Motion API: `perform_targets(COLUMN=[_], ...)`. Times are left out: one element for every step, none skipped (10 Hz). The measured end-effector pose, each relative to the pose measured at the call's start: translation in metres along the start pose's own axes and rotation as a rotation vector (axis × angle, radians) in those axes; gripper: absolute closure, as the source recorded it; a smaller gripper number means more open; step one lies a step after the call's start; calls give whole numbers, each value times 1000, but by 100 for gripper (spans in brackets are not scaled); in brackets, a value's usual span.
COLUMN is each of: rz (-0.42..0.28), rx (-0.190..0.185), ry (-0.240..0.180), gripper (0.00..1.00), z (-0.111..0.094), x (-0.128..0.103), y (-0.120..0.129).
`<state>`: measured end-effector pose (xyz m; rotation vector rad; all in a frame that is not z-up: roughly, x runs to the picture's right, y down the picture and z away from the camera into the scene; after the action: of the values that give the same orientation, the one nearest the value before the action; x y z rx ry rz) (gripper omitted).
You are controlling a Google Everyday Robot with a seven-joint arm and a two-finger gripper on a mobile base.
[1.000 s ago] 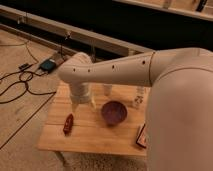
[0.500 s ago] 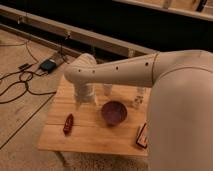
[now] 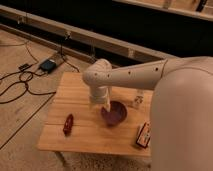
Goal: Drag the ceramic bowl in a circle
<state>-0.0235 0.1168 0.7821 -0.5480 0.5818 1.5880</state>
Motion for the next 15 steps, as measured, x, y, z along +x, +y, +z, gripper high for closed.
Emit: perform_targets(rz=[-2, -11, -16, -21, -29, -32, -33, -35, -38, -42, -43, -41, -38, -33, -26], rx=[3, 9, 16, 22, 31, 34, 35, 37, 38, 40, 39, 40, 40, 39, 38], ry=[6, 18, 26, 35, 49, 55, 60, 66, 72, 78, 81, 87, 93, 101, 110], gripper=[35, 35, 35, 35, 35, 35, 35, 35, 35, 35, 37, 47, 57, 67, 80], z=[5, 18, 25, 32, 42, 48, 52, 58, 64, 70, 73, 77, 80, 83, 85], x=[-2, -7, -10, -12, -14, -15, -17, -18, -18, -18, -17, -16, -15, -14, -12], y=[-2, -5, -8, -11, -12, -12, -11, -11, -10, -7, -6, -6, -7, -8, -11])
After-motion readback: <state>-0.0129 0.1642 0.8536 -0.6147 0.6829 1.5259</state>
